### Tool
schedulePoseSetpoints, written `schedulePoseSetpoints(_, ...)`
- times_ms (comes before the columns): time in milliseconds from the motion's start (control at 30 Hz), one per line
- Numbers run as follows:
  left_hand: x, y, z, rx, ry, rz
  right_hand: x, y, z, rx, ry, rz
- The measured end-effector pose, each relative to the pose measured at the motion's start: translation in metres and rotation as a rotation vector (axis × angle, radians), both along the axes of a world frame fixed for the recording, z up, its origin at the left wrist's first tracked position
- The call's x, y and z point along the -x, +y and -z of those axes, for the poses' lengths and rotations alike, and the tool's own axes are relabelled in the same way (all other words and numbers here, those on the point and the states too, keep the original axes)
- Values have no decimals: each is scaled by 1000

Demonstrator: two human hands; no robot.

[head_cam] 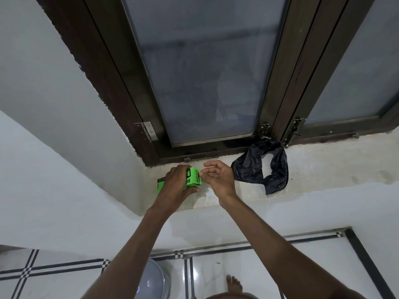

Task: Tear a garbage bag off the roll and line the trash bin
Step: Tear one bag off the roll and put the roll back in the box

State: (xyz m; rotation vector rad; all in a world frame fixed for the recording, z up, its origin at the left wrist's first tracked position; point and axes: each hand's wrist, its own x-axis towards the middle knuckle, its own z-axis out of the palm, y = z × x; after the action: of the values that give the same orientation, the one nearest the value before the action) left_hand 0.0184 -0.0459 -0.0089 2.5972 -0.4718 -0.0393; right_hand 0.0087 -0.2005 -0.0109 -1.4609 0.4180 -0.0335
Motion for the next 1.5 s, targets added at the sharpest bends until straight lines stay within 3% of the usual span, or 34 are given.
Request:
schedulePoseSetpoints(200,-1,-3,7,-49,-34,22,-2,-3,-4,3,79,-34)
schedulePoseSetpoints(400,-2,0,9,-40,-58,50,-3,-3,-2,-141,136,-41)
schedulePoseSetpoints(600,0,-1,15,-52,-108,60,-6,2,10,36,194,-29)
schedulePoseSetpoints(800,-5,4,20,-219,-183,13,-4,9,15,102,194,-157)
schedulePoseSetpoints(967,-36,19,20,-433,-91,-108,3,-31,-5,519,-13,-69)
schedulePoseSetpoints(1033,-44,28,23,-427,-72,-147,13,-65,-13,776,-55,-12)
schedulePoseSetpoints(1133,-33,26,26,-324,-183,-128,39,-122,-8,1293,116,-35)
schedulePoseSetpoints(1200,-15,5,23,-199,-284,-34,56,-147,4,1381,244,-147)
schedulePoseSetpoints(1367,28,-90,-3,162,-161,276,58,-184,-2,1093,50,-78)
schedulePoseSetpoints(1433,34,-125,-15,255,-56,302,59,-194,-23,806,-50,-119)
schedulePoseSetpoints(1500,33,-148,-21,216,-20,324,67,-200,-43,455,-104,-196)
